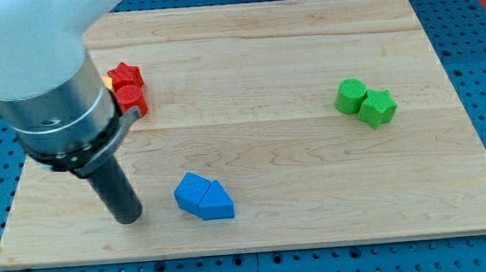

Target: Separate the green circle and green star

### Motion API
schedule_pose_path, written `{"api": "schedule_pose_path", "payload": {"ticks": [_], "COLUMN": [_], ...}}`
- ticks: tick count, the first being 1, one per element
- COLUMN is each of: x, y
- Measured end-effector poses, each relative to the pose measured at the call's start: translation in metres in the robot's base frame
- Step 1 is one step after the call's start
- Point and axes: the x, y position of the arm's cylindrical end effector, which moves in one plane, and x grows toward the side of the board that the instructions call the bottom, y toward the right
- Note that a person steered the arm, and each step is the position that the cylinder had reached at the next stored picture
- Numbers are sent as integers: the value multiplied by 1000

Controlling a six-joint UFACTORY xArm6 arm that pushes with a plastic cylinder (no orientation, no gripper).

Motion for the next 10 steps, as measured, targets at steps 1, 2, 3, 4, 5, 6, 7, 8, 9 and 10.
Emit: {"api": "schedule_pose_path", "payload": {"ticks": [1, 2, 3, 4, 5, 6, 7, 8, 9, 10], "x": [0, 0, -3, -3, -24, -88, -149, -191, -229, -227], "y": [30, 52, 60, 40, -5, -6, 44, 119, 186, 259]}}
